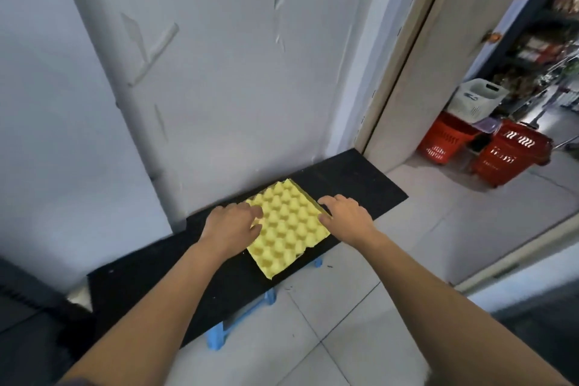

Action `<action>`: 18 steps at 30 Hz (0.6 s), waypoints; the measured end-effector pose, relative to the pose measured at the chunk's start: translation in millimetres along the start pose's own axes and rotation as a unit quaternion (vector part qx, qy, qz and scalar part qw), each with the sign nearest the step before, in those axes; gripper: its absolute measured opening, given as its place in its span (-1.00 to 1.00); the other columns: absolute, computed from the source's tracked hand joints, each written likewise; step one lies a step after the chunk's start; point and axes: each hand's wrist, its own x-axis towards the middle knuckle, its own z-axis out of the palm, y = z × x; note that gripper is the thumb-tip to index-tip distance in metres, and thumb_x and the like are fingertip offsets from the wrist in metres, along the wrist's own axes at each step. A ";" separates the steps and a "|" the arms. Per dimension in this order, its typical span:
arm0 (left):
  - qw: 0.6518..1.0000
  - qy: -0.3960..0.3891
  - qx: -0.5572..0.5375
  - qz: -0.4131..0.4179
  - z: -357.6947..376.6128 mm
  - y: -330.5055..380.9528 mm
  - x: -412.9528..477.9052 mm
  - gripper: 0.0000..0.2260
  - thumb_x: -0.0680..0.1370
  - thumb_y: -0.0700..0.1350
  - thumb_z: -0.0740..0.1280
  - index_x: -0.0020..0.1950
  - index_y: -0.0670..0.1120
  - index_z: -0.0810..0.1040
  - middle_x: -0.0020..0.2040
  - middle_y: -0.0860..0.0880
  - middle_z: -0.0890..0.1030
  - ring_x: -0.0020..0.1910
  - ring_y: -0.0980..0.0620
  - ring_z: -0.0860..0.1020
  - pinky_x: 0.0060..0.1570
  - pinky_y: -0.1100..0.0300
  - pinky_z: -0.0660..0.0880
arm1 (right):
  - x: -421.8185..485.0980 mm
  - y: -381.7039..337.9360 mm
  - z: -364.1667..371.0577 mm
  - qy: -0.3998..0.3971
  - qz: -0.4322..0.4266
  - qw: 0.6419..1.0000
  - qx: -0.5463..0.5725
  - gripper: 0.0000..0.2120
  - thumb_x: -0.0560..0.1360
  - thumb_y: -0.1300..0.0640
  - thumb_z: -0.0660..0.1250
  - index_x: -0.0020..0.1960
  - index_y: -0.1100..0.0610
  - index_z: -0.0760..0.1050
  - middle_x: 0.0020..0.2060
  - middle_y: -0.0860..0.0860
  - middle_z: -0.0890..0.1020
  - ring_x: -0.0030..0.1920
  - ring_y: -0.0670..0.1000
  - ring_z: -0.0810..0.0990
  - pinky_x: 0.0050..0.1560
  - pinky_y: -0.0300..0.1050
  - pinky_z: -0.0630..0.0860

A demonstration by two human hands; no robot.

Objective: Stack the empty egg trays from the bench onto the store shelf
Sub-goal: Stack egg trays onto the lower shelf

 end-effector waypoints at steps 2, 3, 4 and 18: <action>1.000 -0.014 0.000 -0.014 14.0 0.3 11.8 -0.70 0.58 0.04 0.13 0.30 0.10 0.40 0.22 0.05 0.52 0.21 -0.01 0.46 0.10 0.06 0.38 | 16.9 12.5 11.5 -0.026 0.002 1.000 0.010 -0.60 0.57 -0.04 0.16 0.40 -0.01 0.31 0.21 0.06 0.48 0.21 0.12 0.45 0.13 0.08 0.48; 0.999 -0.021 -0.004 -0.023 21.5 -0.4 20.6 -0.70 0.58 0.04 0.13 0.31 0.09 0.39 0.23 0.05 0.52 0.21 -0.01 0.46 0.10 0.05 0.38 | 28.3 19.0 17.8 -0.039 0.001 0.999 0.014 -0.60 0.57 -0.03 0.16 0.39 0.00 0.32 0.21 0.06 0.47 0.21 0.12 0.45 0.13 0.08 0.48; 0.999 -0.028 -0.010 -0.031 28.6 -1.3 28.8 -0.70 0.58 0.04 0.13 0.31 0.09 0.39 0.23 0.05 0.52 0.21 -0.02 0.46 0.10 0.04 0.39 | 38.5 24.8 23.8 -0.051 -0.002 0.999 0.016 -0.60 0.57 -0.03 0.17 0.39 0.02 0.32 0.20 0.07 0.47 0.20 0.12 0.46 0.12 0.08 0.49; 0.962 -0.117 -0.108 -0.220 179.8 -46.9 142.5 -0.49 0.56 0.02 0.21 0.48 0.03 0.16 0.42 -0.05 0.25 0.34 -0.09 0.31 0.18 0.00 0.38 | 192.9 90.8 149.8 -0.145 0.055 0.987 0.051 -0.52 0.58 -0.04 0.18 0.45 0.11 0.25 0.29 0.11 0.41 0.21 0.13 0.48 0.12 0.05 0.51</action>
